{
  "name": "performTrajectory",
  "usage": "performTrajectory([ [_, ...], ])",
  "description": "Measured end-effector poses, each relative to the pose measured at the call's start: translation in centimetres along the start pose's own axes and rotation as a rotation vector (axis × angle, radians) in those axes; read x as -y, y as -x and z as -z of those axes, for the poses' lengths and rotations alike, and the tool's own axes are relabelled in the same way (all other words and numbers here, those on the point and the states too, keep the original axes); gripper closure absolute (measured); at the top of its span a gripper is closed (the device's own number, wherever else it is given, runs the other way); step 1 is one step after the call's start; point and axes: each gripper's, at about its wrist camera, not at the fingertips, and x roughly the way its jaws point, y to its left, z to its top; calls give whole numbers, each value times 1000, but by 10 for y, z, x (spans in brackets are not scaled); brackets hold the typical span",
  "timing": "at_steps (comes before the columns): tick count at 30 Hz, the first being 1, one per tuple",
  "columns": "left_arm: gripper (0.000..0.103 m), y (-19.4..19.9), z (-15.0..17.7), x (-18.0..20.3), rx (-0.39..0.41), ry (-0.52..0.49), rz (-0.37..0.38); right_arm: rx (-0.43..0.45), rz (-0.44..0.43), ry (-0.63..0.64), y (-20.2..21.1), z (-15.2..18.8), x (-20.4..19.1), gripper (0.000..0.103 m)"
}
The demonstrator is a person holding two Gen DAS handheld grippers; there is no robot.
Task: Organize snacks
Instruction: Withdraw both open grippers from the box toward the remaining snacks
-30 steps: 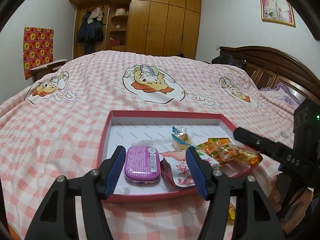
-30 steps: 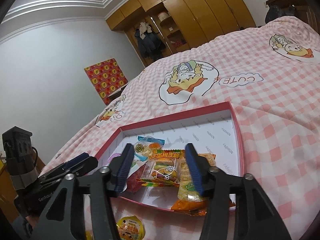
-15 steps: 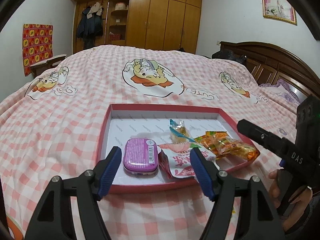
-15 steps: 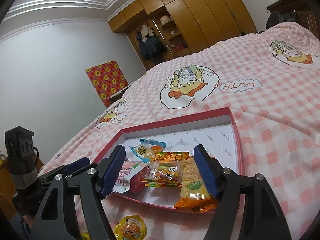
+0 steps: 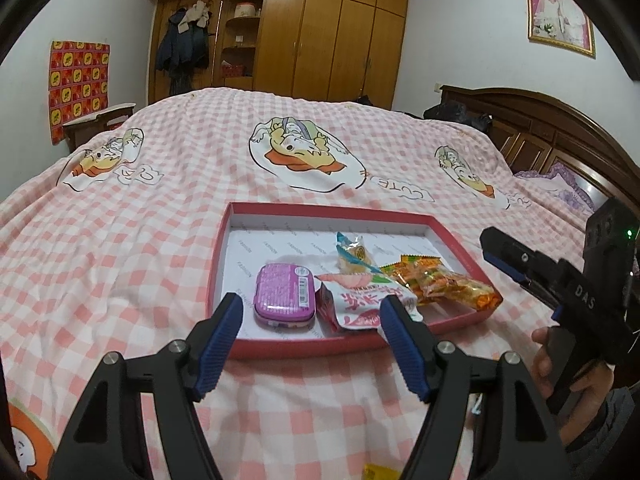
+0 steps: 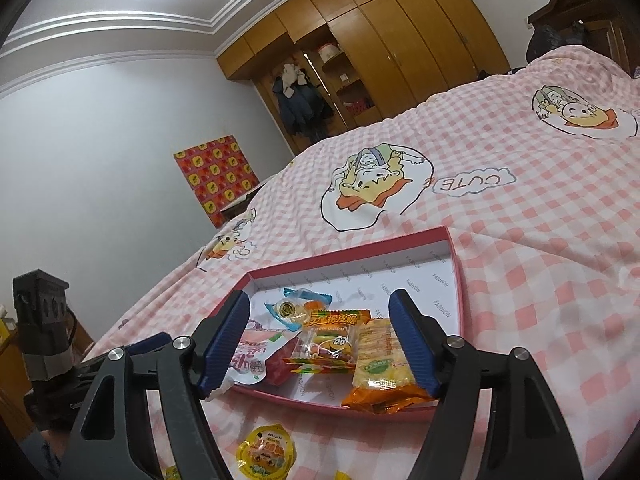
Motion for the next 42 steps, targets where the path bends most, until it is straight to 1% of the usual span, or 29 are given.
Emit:
performTrajectory([
  [5,28,9,3,2,4,-9,-12,38,24,-34,11,-2,7,29],
  [7,28,10,4,3,-2,-11,-16,42,14,-68,14,-3,13,29],
  [13,28,18,8,6,-9,-18,-25,18,1,-97,18,-1,20,29],
  [22,28,35,13,6,-15,-13,-27,-3,-36,-70,27,3,11,29],
  [25,28,41,15,5,-19,-13,-27,-21,-65,-56,30,4,8,29],
  [27,28,44,19,5,-23,-18,-28,-34,-90,-25,32,4,1,29],
  [29,28,47,23,5,-34,-26,-31,-36,-93,3,35,6,-6,29],
  [31,28,48,26,4,-40,-25,-33,-42,-89,31,38,8,-13,29],
  [34,28,49,29,1,-69,10,-17,-69,-73,59,39,11,-20,28],
  [37,28,52,32,1,-81,27,-6,-87,-24,117,46,15,-29,28],
  [40,28,56,36,4,-92,26,-2,-95,-24,129,53,15,-34,28],
  [42,28,58,39,6,-101,24,4,-100,-5,136,56,16,-36,28],
])
